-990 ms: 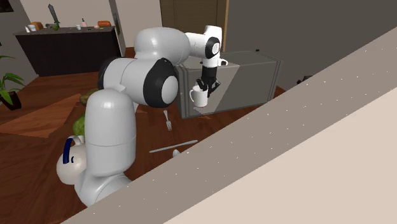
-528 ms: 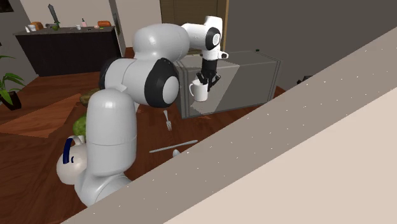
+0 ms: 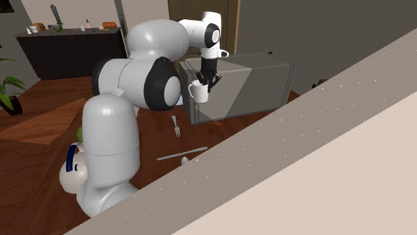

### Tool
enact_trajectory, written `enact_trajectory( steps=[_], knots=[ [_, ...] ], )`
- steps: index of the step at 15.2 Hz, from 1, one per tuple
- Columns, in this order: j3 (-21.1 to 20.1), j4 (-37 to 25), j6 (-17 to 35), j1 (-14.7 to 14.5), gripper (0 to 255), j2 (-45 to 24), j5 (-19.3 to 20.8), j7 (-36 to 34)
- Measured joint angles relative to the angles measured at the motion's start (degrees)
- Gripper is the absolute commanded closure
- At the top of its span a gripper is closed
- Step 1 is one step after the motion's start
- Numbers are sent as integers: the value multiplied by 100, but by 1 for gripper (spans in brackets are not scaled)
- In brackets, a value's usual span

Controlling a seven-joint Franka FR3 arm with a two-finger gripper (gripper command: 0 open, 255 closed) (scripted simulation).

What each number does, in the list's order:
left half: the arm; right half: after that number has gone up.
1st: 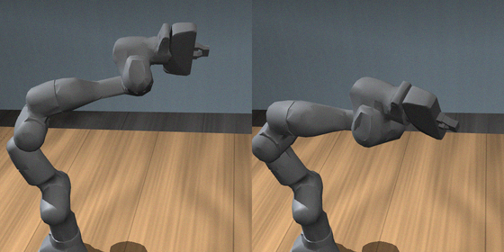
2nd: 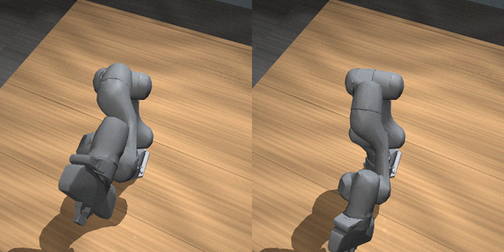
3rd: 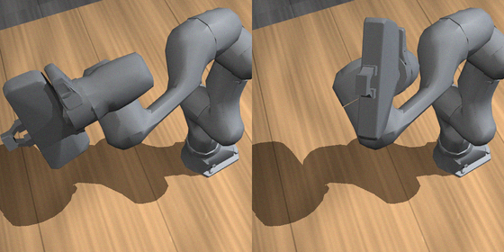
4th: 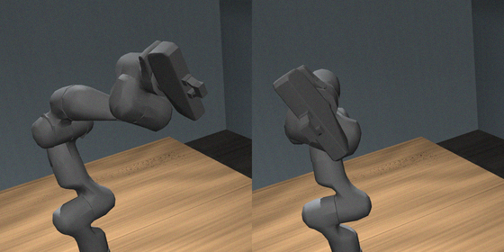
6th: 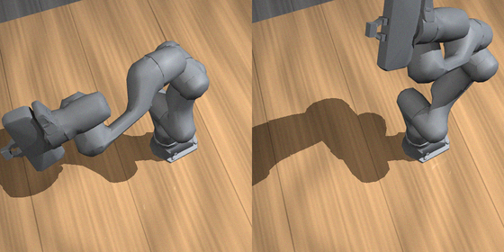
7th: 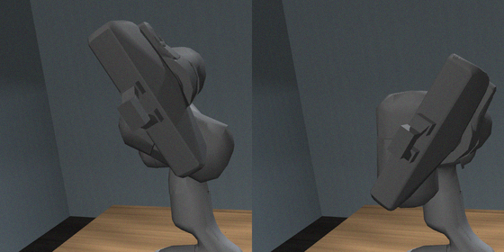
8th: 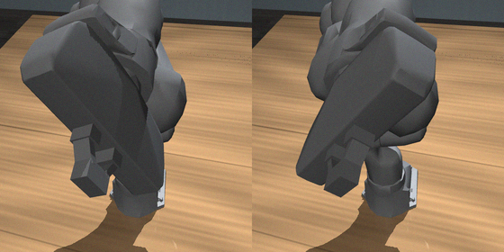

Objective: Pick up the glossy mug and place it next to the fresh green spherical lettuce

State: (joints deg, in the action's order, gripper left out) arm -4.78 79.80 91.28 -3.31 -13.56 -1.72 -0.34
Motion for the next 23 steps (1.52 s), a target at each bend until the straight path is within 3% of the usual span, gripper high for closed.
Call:
enact_trajectory(
  steps=[7,23],
  knots=[
    [-308,898,342,-461,255,600,-9,-802],
    [-1247,903,449,-1672,255,586,56,-2903]
  ],
)
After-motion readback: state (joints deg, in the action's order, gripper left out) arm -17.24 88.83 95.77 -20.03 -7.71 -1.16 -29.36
